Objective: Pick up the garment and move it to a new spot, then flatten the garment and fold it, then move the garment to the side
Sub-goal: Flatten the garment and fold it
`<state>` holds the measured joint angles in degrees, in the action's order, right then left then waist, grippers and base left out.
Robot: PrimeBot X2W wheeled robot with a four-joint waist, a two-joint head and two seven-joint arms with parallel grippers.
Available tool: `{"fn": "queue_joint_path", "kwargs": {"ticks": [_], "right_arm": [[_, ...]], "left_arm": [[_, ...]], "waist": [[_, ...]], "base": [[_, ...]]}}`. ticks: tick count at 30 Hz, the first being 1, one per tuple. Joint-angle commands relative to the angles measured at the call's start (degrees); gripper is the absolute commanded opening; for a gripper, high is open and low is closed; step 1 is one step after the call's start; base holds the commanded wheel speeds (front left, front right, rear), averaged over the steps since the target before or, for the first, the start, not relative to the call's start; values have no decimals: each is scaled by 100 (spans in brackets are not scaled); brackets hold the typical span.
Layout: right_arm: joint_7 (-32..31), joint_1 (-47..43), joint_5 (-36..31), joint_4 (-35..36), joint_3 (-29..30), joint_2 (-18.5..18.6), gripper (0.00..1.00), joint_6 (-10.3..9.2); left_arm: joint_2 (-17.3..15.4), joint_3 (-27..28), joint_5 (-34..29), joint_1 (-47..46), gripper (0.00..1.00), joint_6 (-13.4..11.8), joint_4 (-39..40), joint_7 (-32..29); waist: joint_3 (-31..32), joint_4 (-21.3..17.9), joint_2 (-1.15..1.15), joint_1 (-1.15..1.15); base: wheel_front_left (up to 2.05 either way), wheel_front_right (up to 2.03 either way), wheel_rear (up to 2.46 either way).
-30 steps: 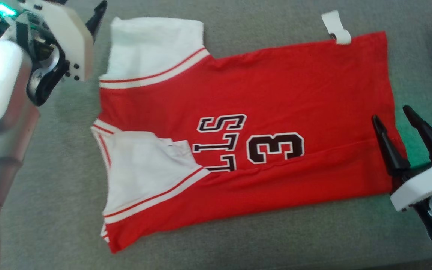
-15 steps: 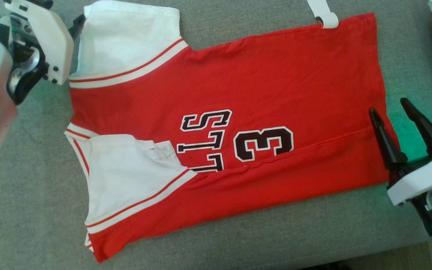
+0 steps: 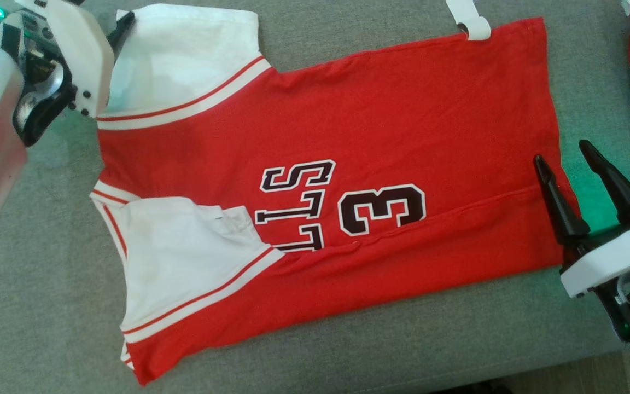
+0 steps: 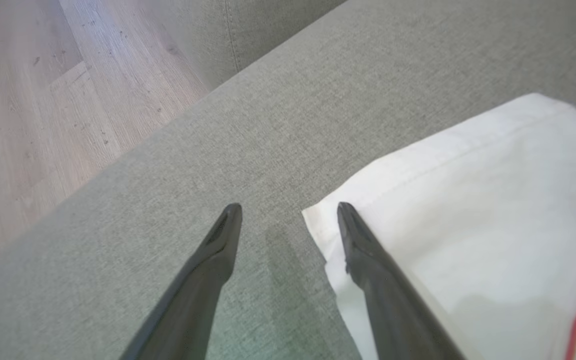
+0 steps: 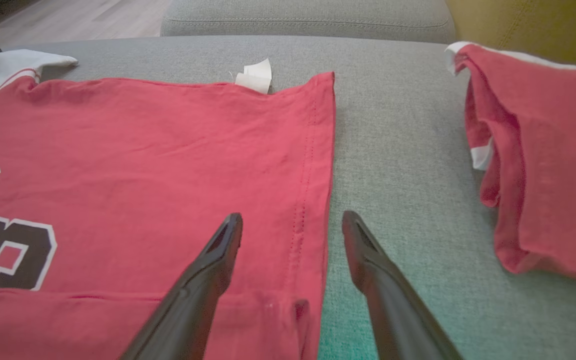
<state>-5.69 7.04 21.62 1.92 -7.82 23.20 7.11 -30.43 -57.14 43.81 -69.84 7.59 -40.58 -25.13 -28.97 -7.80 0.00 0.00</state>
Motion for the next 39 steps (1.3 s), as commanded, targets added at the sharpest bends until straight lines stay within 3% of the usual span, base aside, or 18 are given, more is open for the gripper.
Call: {"fn": "queue_joint_path", "kwargs": {"ticks": [1, 10, 11, 12, 13, 14, 24, 33, 39], "right_arm": [[65, 47, -12, 135, -75, 93, 100, 37], [173, 132, 15, 27, -85, 88, 100, 37], [185, 140, 14, 13, -78, 87, 100, 37], [196, 148, 15, 1, -74, 86, 100, 37], [205, 156, 15, -12, -72, 84, 100, 37], [213, 165, 15, -22, -72, 82, 100, 37], [-114, 802, 342, -252, -404, 148, 100, 37], [-1389, 2441, 1021, -1438, -806, 350, 100, 37], [-1497, 3098, 1309, -2119, -1106, 375, 100, 37]], "left_arm": [[-288, 168, 29, -252, 100, -10, 97, -15], [-382, -272, 426, -252, 100, -10, 114, -177], [-399, -315, 477, -251, 89, -10, 128, -199], [-416, -356, 517, -256, 47, -10, 146, -200], [-435, -404, 553, -263, 35, -10, 171, -199], [-456, -458, 584, -275, 0, -10, 210, -187], [-592, -867, 306, -690, 0, -10, 179, 1030], [-336, -1177, 233, -940, 0, -10, -115, 1708], [-217, -1341, 321, -1092, 0, -10, -177, 1884]], "waist": [[-21, -21, 0, 0], [-121, -115, 0, 0], [-123, -120, 0, 0], [-124, -124, 0, 0], [-123, -128, 0, 0], [-125, -130, 0, 0], [-9, -83, 0, 0], [72, 111, 0, 0], [17, 225, 0, 0]], "base": [[0, 0, 0], [0, 0, 0], [0, 0, 0], [0, 0, 0], [0, 0, 0], [0, 0, 0], [0, 0, 0], [0, 0, 0], [0, 0, 0]]}}
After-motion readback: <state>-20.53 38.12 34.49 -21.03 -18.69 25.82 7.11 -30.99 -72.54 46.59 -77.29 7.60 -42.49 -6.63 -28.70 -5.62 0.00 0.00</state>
